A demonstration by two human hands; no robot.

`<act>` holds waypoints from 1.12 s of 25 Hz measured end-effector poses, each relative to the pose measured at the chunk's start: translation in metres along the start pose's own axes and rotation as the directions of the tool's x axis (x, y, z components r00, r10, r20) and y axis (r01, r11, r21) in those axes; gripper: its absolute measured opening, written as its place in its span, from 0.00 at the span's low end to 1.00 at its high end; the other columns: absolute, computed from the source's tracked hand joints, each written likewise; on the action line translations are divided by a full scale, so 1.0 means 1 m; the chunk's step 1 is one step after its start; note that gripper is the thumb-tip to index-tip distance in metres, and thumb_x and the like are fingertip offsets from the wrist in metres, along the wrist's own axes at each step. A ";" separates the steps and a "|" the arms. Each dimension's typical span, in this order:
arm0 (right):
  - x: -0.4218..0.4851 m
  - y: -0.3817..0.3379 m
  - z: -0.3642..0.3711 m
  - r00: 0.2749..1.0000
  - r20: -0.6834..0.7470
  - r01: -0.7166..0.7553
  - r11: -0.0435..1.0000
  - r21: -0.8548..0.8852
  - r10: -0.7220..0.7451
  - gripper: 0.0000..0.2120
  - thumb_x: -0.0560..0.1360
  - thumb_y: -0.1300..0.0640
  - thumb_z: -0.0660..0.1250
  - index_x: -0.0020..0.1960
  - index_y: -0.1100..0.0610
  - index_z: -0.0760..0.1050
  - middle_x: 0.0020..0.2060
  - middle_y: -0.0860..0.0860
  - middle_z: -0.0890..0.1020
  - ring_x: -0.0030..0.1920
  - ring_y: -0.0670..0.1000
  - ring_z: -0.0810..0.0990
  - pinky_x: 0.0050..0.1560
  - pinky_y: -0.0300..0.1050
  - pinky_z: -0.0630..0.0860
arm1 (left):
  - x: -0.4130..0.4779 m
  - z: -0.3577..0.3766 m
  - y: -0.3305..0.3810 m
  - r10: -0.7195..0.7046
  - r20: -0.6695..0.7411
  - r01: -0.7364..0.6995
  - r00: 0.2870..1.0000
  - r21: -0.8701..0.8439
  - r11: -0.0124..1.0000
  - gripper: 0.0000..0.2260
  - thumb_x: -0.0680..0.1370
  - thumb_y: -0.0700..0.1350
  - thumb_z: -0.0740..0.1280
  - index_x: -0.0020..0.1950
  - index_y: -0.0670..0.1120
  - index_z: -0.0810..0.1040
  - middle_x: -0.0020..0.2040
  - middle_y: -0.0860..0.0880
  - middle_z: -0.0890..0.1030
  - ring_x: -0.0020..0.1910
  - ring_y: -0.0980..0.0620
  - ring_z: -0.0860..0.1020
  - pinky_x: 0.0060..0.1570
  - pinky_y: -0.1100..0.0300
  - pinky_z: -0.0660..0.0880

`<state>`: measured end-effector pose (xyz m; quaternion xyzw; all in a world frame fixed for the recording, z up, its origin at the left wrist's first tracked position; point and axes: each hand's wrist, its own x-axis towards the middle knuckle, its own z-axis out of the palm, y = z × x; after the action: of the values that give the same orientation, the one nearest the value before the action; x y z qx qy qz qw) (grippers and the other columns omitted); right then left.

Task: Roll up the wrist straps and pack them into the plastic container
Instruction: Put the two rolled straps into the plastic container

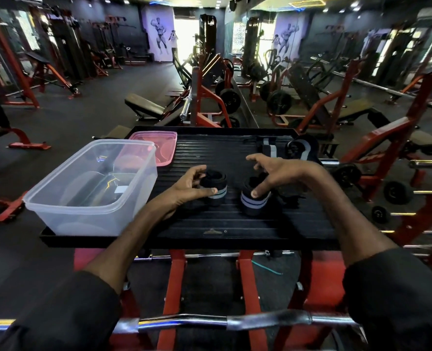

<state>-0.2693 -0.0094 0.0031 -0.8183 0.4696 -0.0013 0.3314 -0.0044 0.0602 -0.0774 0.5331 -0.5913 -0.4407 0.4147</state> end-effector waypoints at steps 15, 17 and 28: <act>0.009 -0.016 0.018 0.876 -0.429 0.350 0.903 0.247 -0.222 0.29 0.59 0.45 0.84 0.57 0.48 0.79 0.54 0.46 0.85 0.56 0.48 0.83 0.63 0.58 0.79 | -0.002 -0.022 0.049 0.249 -0.084 -0.195 0.965 0.403 0.894 0.27 0.66 0.48 0.83 0.62 0.48 0.80 0.56 0.53 0.84 0.55 0.58 0.82 0.57 0.65 0.76; 0.017 -0.036 0.013 0.850 -0.460 0.400 0.882 0.248 -0.256 0.30 0.58 0.42 0.83 0.57 0.47 0.79 0.56 0.45 0.84 0.58 0.47 0.82 0.63 0.57 0.78 | -0.011 -0.038 0.069 0.297 -0.118 -0.216 0.947 0.451 0.866 0.27 0.66 0.48 0.83 0.62 0.48 0.80 0.56 0.53 0.84 0.55 0.58 0.82 0.53 0.68 0.77; 0.078 -0.223 0.067 0.719 -0.402 0.682 0.685 0.255 -0.567 0.27 0.63 0.57 0.84 0.58 0.56 0.78 0.53 0.52 0.83 0.55 0.50 0.81 0.54 0.45 0.78 | -0.149 -0.192 0.086 0.266 -0.495 0.035 0.827 0.519 0.854 0.23 0.65 0.56 0.82 0.55 0.48 0.81 0.51 0.48 0.84 0.53 0.48 0.83 0.55 0.46 0.80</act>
<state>-0.0335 0.0421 0.0479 -0.8379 0.1921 -0.3279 0.3918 0.1703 0.1972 0.0538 0.6883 -0.5736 -0.0705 0.4385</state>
